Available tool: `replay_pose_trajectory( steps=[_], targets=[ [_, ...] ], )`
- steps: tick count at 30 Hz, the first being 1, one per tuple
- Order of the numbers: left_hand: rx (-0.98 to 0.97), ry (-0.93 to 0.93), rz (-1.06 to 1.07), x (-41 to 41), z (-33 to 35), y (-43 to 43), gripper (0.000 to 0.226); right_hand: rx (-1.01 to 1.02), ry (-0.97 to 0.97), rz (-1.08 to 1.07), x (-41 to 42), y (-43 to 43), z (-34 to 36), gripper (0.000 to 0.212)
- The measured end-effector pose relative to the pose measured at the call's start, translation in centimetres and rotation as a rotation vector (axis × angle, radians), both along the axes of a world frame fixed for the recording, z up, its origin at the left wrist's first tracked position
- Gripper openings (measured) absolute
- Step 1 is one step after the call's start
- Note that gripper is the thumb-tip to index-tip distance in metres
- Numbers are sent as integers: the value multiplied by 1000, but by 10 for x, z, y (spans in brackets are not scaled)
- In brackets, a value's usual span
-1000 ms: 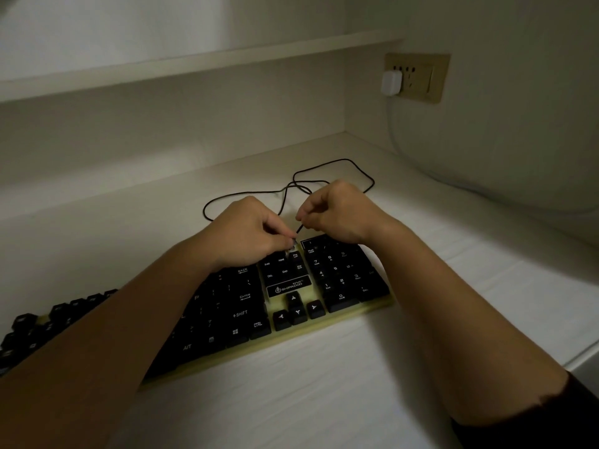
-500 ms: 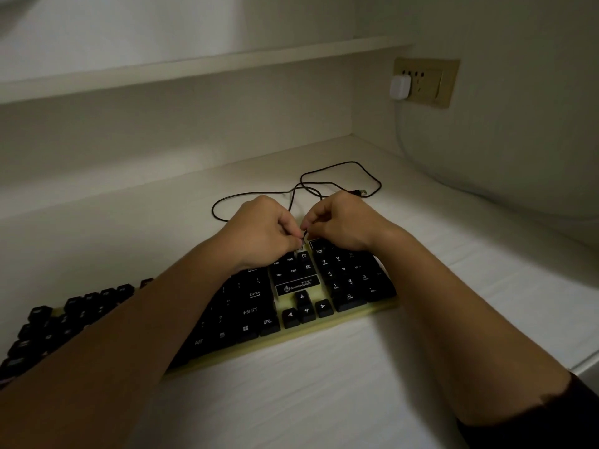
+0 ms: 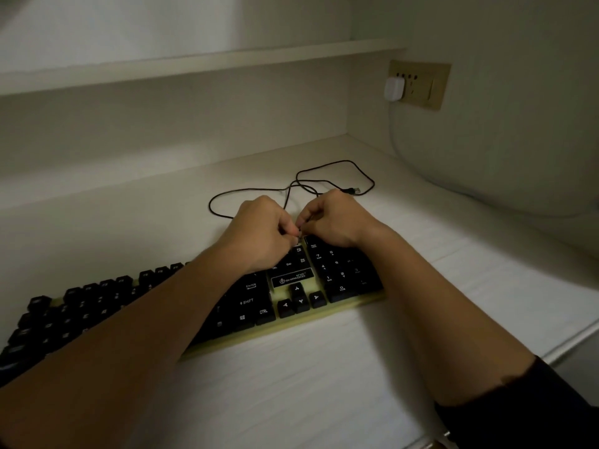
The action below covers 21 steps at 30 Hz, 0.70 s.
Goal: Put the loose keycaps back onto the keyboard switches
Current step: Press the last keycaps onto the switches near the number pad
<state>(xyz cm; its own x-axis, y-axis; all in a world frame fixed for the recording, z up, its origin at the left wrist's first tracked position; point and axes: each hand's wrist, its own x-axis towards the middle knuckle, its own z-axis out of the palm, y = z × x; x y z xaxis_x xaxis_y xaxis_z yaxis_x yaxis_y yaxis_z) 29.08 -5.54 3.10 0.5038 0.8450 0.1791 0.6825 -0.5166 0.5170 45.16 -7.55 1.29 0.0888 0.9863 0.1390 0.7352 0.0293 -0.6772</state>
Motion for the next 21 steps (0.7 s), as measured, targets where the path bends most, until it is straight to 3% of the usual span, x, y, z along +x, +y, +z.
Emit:
replay_pose_trajectory(
  steps=[21],
  targets=[
    [143, 13, 8, 2, -8, -10, 15, 12, -11, -47, -3, 0, 1, 15]
  ],
)
